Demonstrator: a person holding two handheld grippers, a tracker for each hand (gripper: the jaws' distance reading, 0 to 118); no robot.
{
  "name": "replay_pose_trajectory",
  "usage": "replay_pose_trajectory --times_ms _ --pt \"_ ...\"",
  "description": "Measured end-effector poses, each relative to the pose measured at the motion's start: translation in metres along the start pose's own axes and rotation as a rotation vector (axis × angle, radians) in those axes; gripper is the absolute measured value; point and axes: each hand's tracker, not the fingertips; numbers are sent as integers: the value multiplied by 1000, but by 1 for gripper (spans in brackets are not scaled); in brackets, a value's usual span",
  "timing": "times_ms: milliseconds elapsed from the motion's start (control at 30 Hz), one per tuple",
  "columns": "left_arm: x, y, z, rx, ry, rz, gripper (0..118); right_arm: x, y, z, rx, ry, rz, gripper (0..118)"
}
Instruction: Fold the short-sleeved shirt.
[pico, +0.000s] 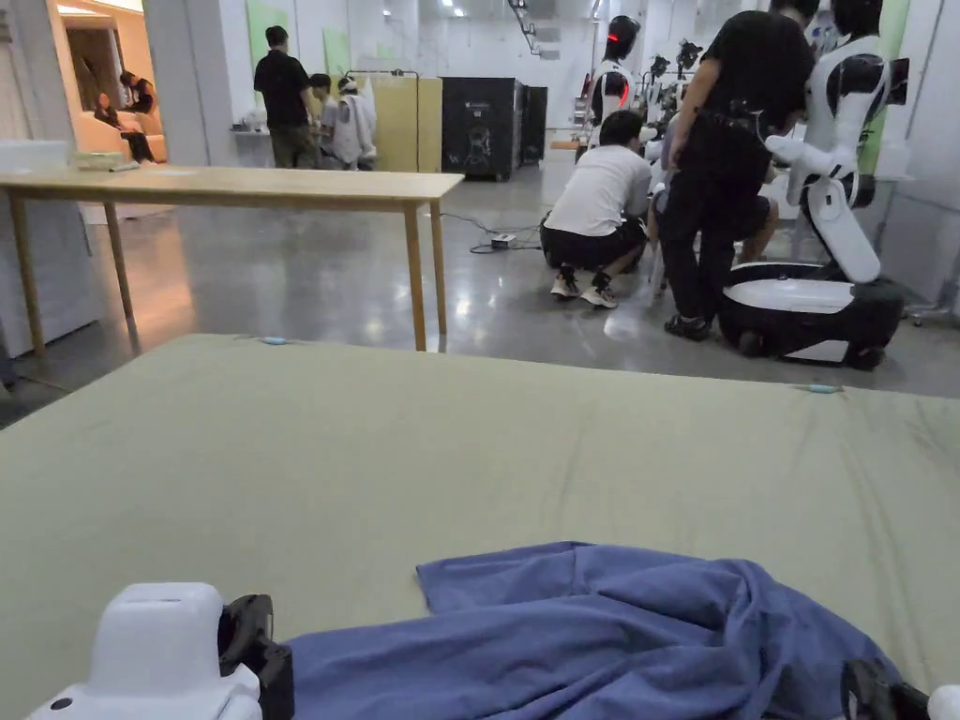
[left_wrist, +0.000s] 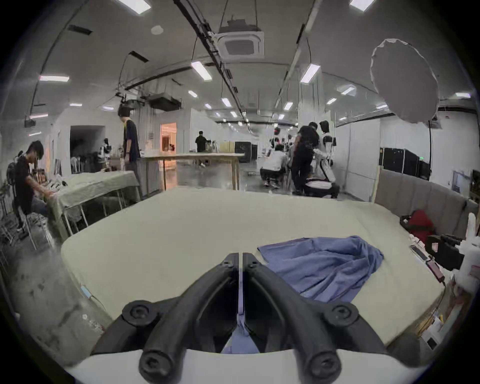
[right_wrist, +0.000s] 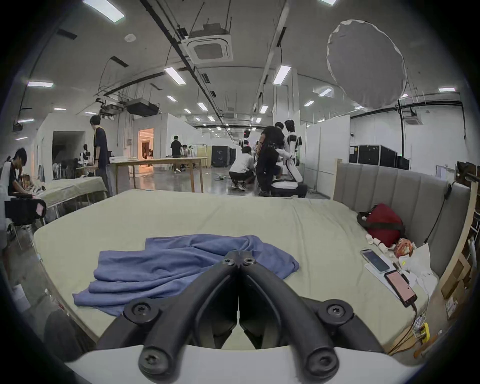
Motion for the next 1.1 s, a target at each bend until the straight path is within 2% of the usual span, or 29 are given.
replay_pose_trajectory --times_ms 167,333,367,400,433,467,500,533,567,733,767,800,867,967,1100 --pt "-32 1 -91 -215 5 -32 1 -3 -6 -16 -33 6 -19 0" --pt "-63 -16 -211 -549 -92 12 1 -4 -16 -35 -84 18 -33 0" --pt "-63 -22 -229 -602 -76 -20 19 -4 -19 -39 -97 14 -25 0" --pt "-64 -27 -241 -613 -74 -42 19 -3 -21 -42 -107 11 -20 0" --pt "-63 -31 -253 -626 -71 -69 30 -2 -23 -45 -114 8 -20 0" --pt "-63 -36 -265 -657 -73 -71 58 -1 -25 -48 -125 3 -23 1" --pt "-62 -44 -276 -721 -63 -72 104 1 -27 -50 -134 1 -26 0" --pt "-60 -49 -276 -666 -65 -54 118 2 -28 -52 -141 -1 -28 1" --pt "-57 -48 -284 -673 -58 -115 111 3 -29 -54 -147 -4 -31 0" --pt "-40 -63 -287 -703 -8 -181 106 7 -31 -57 -160 -18 -26 0" --pt "-39 -57 -285 -683 -44 -169 85 9 -31 -58 -161 -19 -28 1" --pt "-37 -52 -278 -660 -93 -151 59 11 -31 -59 -162 -22 -32 1" --pt "-30 -47 -271 -641 -113 -202 6 17 -32 -63 -172 -30 -35 1" --pt "-27 -44 -267 -629 -108 -215 5 35 -36 -70 -205 -52 -53 1" --pt "-24 -44 -260 -614 -136 -213 5 72 -35 -91 -251 -134 -77 1"
